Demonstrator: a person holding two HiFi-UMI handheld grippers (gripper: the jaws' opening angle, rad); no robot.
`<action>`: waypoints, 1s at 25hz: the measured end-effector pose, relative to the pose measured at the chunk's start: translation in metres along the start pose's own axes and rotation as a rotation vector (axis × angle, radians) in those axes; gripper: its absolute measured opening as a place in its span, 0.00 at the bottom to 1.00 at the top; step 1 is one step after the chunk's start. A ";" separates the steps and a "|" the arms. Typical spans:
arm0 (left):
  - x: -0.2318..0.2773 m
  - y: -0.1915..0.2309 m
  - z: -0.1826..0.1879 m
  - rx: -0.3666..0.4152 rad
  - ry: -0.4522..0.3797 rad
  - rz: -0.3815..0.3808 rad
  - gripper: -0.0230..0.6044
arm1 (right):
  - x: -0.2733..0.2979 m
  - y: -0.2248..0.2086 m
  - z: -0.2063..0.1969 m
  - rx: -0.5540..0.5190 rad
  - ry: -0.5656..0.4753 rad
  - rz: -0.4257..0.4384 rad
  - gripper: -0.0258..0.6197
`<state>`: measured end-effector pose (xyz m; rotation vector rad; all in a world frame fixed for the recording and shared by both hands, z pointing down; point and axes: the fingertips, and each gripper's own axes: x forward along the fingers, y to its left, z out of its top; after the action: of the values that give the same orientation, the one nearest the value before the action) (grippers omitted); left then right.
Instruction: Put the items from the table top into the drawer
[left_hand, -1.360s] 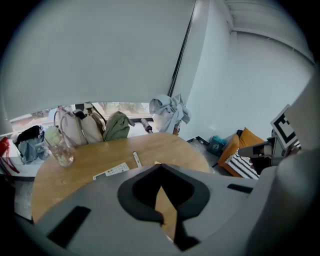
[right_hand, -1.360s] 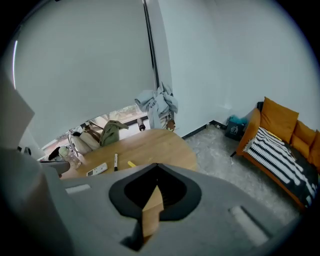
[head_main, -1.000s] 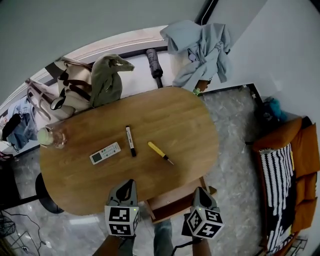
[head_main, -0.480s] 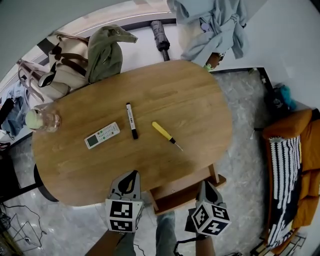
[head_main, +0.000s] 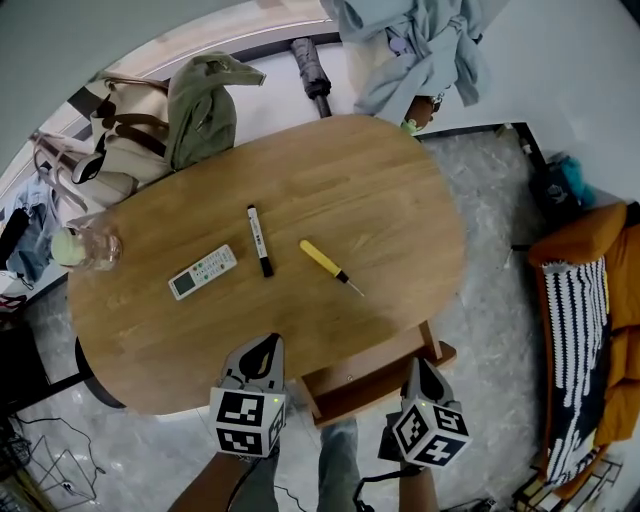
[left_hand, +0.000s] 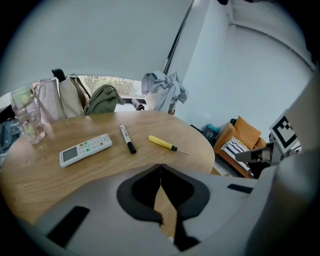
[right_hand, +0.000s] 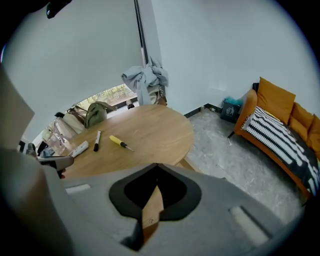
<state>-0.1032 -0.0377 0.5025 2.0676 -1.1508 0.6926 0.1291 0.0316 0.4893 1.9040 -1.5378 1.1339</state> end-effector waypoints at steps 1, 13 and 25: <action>0.001 -0.001 0.001 0.000 0.004 -0.016 0.03 | -0.001 -0.002 -0.001 0.007 0.001 -0.003 0.05; 0.025 -0.025 0.022 0.357 0.119 -0.200 0.31 | -0.008 -0.024 -0.014 0.098 0.011 -0.046 0.05; 0.052 -0.039 0.026 0.860 0.349 -0.349 0.36 | -0.006 -0.039 -0.016 0.171 0.008 -0.070 0.05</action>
<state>-0.0412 -0.0691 0.5112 2.5738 -0.2684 1.4679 0.1602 0.0587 0.4994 2.0439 -1.3973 1.2756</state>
